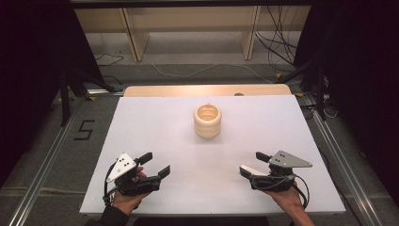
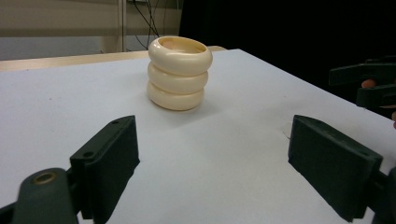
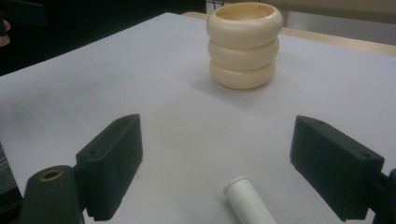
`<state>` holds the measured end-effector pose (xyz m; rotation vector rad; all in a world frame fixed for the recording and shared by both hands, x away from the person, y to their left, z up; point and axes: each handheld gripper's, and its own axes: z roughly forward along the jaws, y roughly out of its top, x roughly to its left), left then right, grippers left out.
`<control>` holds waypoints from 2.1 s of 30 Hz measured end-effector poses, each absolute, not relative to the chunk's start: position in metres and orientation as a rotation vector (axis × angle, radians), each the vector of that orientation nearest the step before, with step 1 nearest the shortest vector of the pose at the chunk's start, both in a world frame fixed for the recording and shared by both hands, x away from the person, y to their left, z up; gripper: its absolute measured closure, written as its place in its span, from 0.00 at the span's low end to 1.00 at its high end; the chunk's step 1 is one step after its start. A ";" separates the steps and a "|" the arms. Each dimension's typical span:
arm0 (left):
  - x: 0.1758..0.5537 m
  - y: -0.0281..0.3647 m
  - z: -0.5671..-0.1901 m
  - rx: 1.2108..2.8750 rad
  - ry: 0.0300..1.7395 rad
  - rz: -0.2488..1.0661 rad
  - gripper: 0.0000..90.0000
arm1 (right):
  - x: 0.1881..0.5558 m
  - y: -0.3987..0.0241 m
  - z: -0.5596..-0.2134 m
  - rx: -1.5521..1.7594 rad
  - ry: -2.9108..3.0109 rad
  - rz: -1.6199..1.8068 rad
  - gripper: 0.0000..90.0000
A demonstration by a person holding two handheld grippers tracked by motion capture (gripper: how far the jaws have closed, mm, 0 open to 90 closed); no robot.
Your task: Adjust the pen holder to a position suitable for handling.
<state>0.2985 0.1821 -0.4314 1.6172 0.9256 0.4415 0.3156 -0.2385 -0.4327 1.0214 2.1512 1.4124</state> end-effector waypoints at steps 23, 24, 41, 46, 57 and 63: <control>0.298 0.184 -0.432 1.614 0.935 0.447 0.17 | 0.327 -0.235 -0.418 0.980 2.183 1.423 0.19; 0.298 0.184 -0.432 1.614 0.935 0.447 0.17 | 0.327 -0.235 -0.418 0.980 2.183 1.423 0.19; 0.298 0.184 -0.431 1.609 0.939 0.446 0.17 | 0.384 -0.188 -0.368 0.719 2.427 1.242 0.20; 0.298 0.184 -0.431 1.606 0.937 0.443 0.17 | 0.413 -0.163 -0.359 0.655 2.498 1.118 0.21; 0.298 0.185 -0.431 1.607 0.936 0.439 0.17 | 0.461 -0.124 -0.363 0.569 2.624 0.918 0.23; 0.298 0.185 -0.431 1.606 0.934 0.441 0.17 | 0.475 -0.113 -0.365 0.575 2.643 0.896 0.25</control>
